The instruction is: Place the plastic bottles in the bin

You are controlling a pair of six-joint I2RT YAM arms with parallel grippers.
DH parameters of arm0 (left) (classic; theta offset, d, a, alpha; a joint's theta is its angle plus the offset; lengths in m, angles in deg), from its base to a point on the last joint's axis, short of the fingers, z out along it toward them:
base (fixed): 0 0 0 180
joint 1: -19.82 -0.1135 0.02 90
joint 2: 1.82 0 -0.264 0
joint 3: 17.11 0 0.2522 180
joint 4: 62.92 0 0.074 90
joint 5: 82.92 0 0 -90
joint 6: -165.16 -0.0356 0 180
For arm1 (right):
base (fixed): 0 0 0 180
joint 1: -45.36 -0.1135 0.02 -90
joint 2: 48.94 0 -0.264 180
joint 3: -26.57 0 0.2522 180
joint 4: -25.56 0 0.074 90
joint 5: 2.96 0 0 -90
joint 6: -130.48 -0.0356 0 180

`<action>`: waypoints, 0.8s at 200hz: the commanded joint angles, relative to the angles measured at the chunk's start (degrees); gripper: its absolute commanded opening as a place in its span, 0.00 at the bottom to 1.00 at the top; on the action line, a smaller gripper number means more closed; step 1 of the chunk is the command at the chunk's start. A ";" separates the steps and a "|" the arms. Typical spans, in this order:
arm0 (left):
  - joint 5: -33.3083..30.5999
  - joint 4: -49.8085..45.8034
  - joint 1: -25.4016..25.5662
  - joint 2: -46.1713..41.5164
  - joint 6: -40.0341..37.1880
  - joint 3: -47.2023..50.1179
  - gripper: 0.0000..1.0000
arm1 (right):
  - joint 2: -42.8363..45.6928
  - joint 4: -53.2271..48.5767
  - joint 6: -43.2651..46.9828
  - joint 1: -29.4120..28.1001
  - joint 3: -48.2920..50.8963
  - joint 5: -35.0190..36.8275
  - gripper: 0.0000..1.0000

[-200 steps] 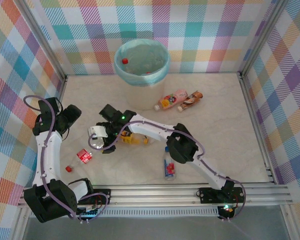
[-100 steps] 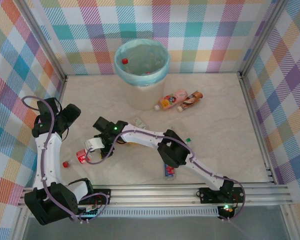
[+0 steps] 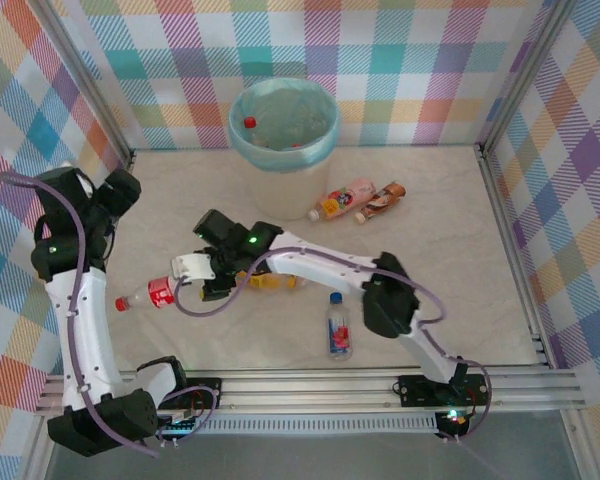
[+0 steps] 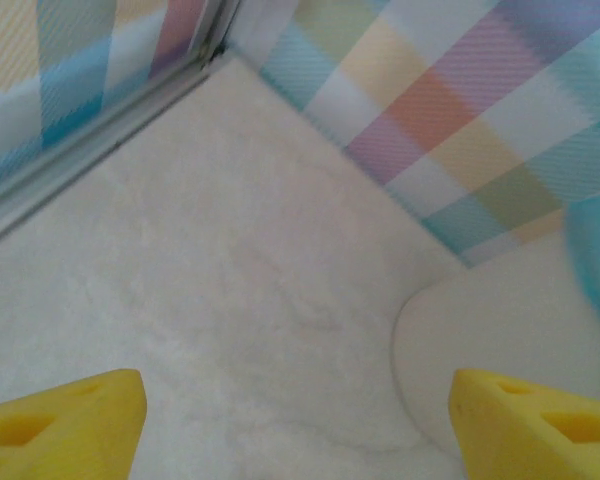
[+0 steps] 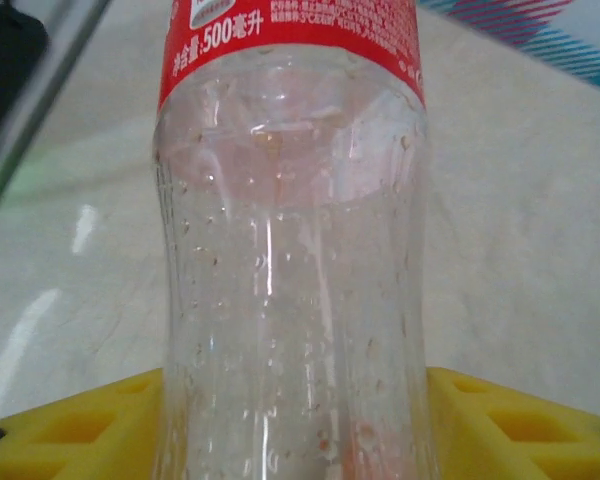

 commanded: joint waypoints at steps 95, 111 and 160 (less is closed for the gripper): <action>18.09 11.19 20.28 3.74 7.74 -4.81 0.83 | 36.60 18.08 -31.72 16.75 35.80 0.75 0.57; 17.12 12.70 23.11 5.36 9.45 -3.84 0.83 | 39.02 19.99 -33.31 17.13 38.14 1.95 0.57; 12.44 12.45 28.03 8.57 10.32 -3.12 0.82 | 44.21 23.59 -36.36 18.34 42.78 5.79 0.57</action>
